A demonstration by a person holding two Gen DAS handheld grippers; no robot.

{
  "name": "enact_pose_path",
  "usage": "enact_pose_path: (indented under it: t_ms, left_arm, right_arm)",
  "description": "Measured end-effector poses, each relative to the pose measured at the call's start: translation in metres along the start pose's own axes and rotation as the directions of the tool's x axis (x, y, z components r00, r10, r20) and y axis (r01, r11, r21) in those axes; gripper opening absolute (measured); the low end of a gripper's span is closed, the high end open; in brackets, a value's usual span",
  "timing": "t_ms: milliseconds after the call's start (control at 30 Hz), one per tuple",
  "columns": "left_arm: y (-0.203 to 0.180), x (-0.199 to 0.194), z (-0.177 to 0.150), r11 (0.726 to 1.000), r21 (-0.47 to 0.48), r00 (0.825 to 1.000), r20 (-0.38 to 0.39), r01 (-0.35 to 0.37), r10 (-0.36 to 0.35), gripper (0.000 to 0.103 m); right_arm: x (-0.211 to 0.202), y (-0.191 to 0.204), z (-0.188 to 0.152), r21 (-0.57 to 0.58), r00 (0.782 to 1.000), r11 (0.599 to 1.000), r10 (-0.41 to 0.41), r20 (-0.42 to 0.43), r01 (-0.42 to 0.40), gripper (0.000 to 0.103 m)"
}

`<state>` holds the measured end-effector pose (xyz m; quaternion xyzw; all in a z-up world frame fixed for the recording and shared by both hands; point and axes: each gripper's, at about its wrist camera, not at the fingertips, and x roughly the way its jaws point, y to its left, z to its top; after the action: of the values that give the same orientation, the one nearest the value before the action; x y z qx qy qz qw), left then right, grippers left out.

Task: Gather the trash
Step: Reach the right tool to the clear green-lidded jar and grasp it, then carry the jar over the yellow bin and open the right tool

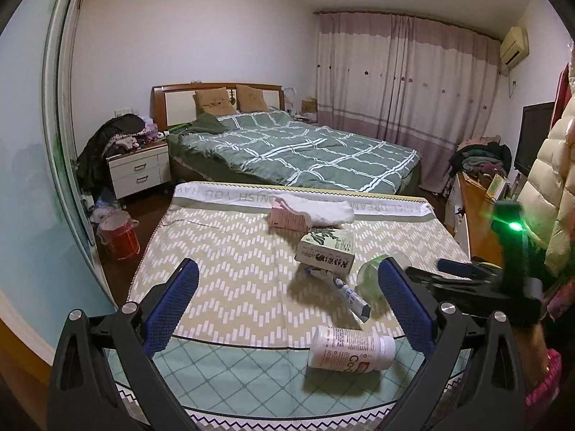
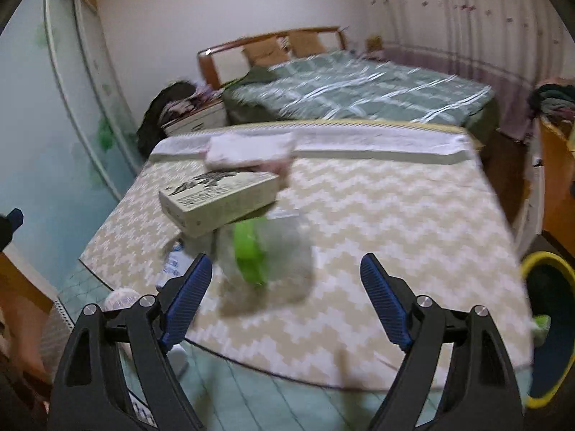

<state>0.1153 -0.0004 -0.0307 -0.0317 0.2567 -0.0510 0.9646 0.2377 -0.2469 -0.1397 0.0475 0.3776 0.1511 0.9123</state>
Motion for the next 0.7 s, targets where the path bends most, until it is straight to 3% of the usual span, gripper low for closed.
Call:
enact_pose_path:
  t_ms: [400, 433, 500, 700]
  left_arm:
    - [-0.001, 0.017, -0.006, 1.0, -0.009, 0.999, -0.035, 0.03, -0.03, 0.098]
    - [-0.002, 0.019, -0.007, 0.999, -0.007, 0.999, -0.039, 0.033, -0.033, 0.098]
    - [-0.003, 0.021, -0.008, 0.999, -0.003, 0.998, -0.044, 0.035, -0.036, 0.098]
    - [-0.005, 0.022, -0.01, 0.999, -0.001, 0.998, -0.051, 0.042, -0.042, 0.098]
  right_arm:
    - [0.047, 0.007, 0.009, -0.063, 0.995, 0.997, -0.051, -0.082, 0.046, 0.085]
    - [0.049, 0.007, 0.009, -0.066, 0.995, 0.996, -0.059, -0.082, 0.054, 0.084]
    - [0.051, 0.007, 0.009, -0.064, 0.995, 0.997, -0.049, -0.085, 0.044, 0.068]
    - [0.048, 0.003, 0.007, -0.046, 0.994, 0.997, -0.064, -0.087, 0.06, 0.068]
